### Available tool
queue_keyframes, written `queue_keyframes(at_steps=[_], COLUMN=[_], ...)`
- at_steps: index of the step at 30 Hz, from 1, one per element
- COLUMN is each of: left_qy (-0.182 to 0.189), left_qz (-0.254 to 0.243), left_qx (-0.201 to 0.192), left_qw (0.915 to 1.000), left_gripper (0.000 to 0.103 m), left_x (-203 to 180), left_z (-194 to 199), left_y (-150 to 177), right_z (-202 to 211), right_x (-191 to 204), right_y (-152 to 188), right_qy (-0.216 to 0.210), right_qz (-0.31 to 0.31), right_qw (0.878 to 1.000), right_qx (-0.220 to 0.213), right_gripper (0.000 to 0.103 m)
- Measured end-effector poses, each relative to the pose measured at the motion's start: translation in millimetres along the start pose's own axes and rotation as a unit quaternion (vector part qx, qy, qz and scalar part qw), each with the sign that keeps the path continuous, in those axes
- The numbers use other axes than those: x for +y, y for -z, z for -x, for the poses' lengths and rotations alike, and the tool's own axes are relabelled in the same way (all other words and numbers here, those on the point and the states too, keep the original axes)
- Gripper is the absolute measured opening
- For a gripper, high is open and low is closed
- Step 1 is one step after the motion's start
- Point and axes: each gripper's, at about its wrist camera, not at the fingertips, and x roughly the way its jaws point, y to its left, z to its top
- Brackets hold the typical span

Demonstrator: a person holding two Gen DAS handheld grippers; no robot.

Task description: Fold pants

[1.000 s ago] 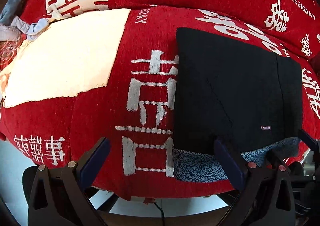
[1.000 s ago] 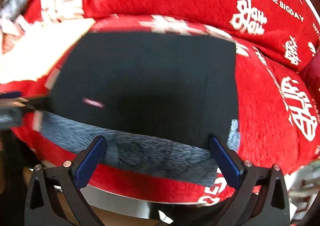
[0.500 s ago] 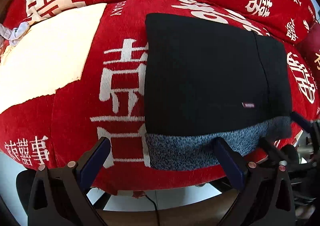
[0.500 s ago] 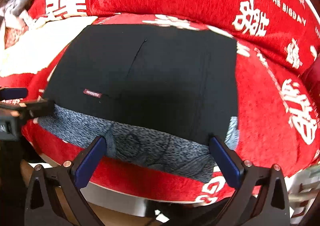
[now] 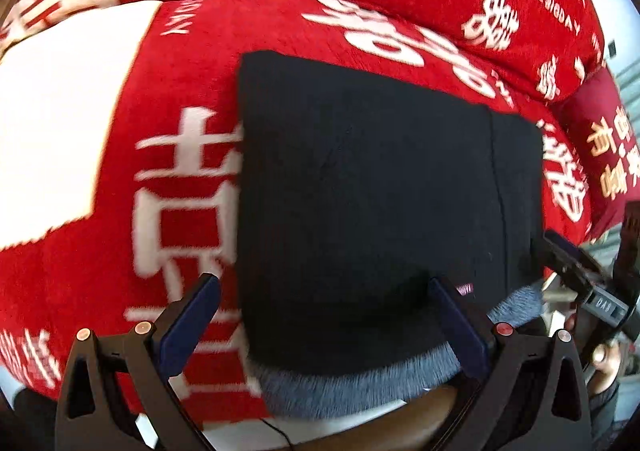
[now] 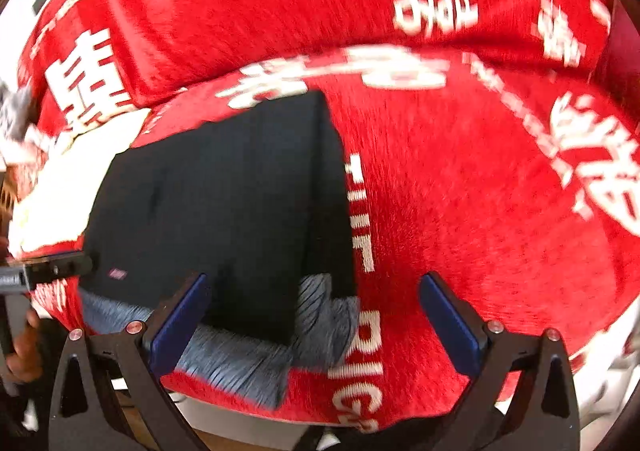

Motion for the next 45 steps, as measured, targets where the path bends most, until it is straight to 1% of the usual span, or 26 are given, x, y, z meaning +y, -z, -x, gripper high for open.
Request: queue_keyframes(at_steps=[3,5,6,7,8,9,10,11,12,13,14,15,16,17,18,20,21,26,29,32,37,40,45], left_qy=[0.009,0.018,0.024,0.029,0.03,0.027,0.021,0.019,0.019,0.016,0.01,0.009,0.01,0.01,0.011,0.013,0.021,0.02,0.022,0.017,0.006,0.003,-0.011], left_qz=[0.004,0.013,0.018,0.022,0.023,0.019,0.009,0.001,-0.015,-0.03,-0.047,-0.056,-0.062,-0.067,-0.067,-0.067,-0.084,-0.074,-0.073,-0.065,-0.047,-0.029,-0.014], left_qx=[0.006,0.006,0.005,0.003,-0.001,-0.006,-0.013,-0.018,-0.023,-0.027,-0.03,-0.032,-0.034,-0.036,-0.038,-0.042,-0.064,-0.077,-0.095,-0.104,-0.111,-0.106,-0.091], left_qw=[0.9999,0.9997,0.9995,0.9993,0.9993,0.9994,0.9997,0.9997,0.9994,0.9991,0.9984,0.9979,0.9975,0.9971,0.997,0.9968,0.9942,0.9941,0.9926,0.9923,0.9927,0.9939,0.9957], left_gripper=[0.103,0.103,0.103,0.103,0.103,0.103,0.1,0.092,0.082,0.077,0.07,0.064,0.062,0.057,0.053,0.049,0.048,0.048,0.048,0.048,0.048,0.048,0.048], left_x=[-3.8,-1.0,1.3,2.6,2.5,0.4,-3.7,-6.5,-10.9,-13.9,-18.8,-20.6,-21.2,-21.6,-21.0,-22.1,-22.7,-24.5,-20.3,-15.4,-0.9,12.8,32.1], left_z=[-11.0,-15.3,-17.8,-19.2,-20.1,-20.3,-18.8,-16.6,-11.6,-6.5,-2.8,-0.2,2.3,5.5,8.0,13.6,17.1,36.5,55.7,69.3,77.7,77.9,68.6], left_y=[-7.3,-11.1,-12.7,-13.0,-13.0,-12.7,-11.4,-9.9,-8.2,-6.9,-7.2,-7.1,-7.4,-8.3,-9.6,-10.3,-10.5,-13.3,-20.8,-35.1,-58.6,-74.9,-85.0], right_z=[-21.3,-34.1,-42.0,-43.7,-43.8,-45.4,-45.4,-43.6,-40.4,-35.4,-30.6,-25.9,-21.4,-18.1,-14.9,-8.4,-3.9,22.4,29.4,34.3,29.8,20.2,2.4], right_x=[-5.1,-11.2,-12.7,-9.5,0.0,11.7,21.3,28.1,31.2,32.7,33.6,34.9,37.9,43.6,48.3,59.4,64.0,85.2,93.3,102.8,122.8,131.6,143.1], right_y=[-10.1,-13.5,-13.0,-12.2,-11.5,-11.0,-9.3,-8.1,-7.8,-7.5,-7.3,-6.4,-6.2,-5.5,-4.0,-3.7,-4.2,-10.1,-21.0,-39.1,-72.7,-88.8,-105.4], right_qy=[-0.054,-0.104,-0.13,-0.132,-0.126,-0.11,-0.093,-0.082,-0.082,-0.085,-0.086,-0.087,-0.084,-0.076,-0.07,-0.059,-0.056,-0.058,-0.062,-0.069,-0.075,-0.082,-0.092], right_qz=[-0.016,-0.044,-0.062,-0.062,-0.04,-0.012,0.005,0.013,0.017,0.019,0.02,0.022,0.029,0.04,0.048,0.062,0.066,0.087,0.089,0.092,0.102,0.1,0.093], right_qw=[0.998,0.993,0.989,0.989,0.991,0.994,0.995,0.996,0.996,0.996,0.996,0.996,0.996,0.996,0.996,0.996,0.996,0.994,0.993,0.992,0.991,0.991,0.991], right_qx=[0.003,0.018,0.029,0.025,0.021,0.025,0.024,0.02,0.018,0.016,0.012,0.009,0.006,0.003,0.001,-0.005,-0.009,-0.028,-0.036,-0.044,-0.047,-0.04,-0.024], right_gripper=[0.103,0.103,0.103,0.103,0.103,0.103,0.102,0.1,0.098,0.088,0.08,0.077,0.071,0.067,0.066,0.062,0.061,0.056,0.056,0.056,0.056,0.056,0.055])
